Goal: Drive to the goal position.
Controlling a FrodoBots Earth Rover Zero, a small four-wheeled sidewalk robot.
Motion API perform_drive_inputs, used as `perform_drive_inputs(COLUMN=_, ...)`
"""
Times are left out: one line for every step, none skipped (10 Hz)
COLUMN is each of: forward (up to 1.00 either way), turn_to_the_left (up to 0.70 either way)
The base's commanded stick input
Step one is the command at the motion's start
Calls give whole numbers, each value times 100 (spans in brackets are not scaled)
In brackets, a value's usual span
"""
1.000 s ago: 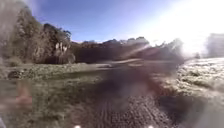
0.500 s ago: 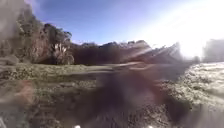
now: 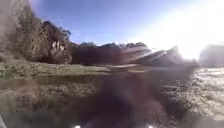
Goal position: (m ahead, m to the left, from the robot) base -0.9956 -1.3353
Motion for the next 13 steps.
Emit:
perform_drive_inputs(forward=70, turn_to_the_left=0)
perform_drive_inputs(forward=70, turn_to_the_left=0)
perform_drive_inputs(forward=70, turn_to_the_left=0)
perform_drive_inputs(forward=70, turn_to_the_left=0)
perform_drive_inputs(forward=70, turn_to_the_left=0)
perform_drive_inputs(forward=70, turn_to_the_left=0)
perform_drive_inputs(forward=70, turn_to_the_left=0)
perform_drive_inputs(forward=70, turn_to_the_left=0)
perform_drive_inputs(forward=70, turn_to_the_left=0)
perform_drive_inputs(forward=70, turn_to_the_left=0)
perform_drive_inputs(forward=70, turn_to_the_left=0)
perform_drive_inputs(forward=70, turn_to_the_left=0)
perform_drive_inputs(forward=70, turn_to_the_left=0)
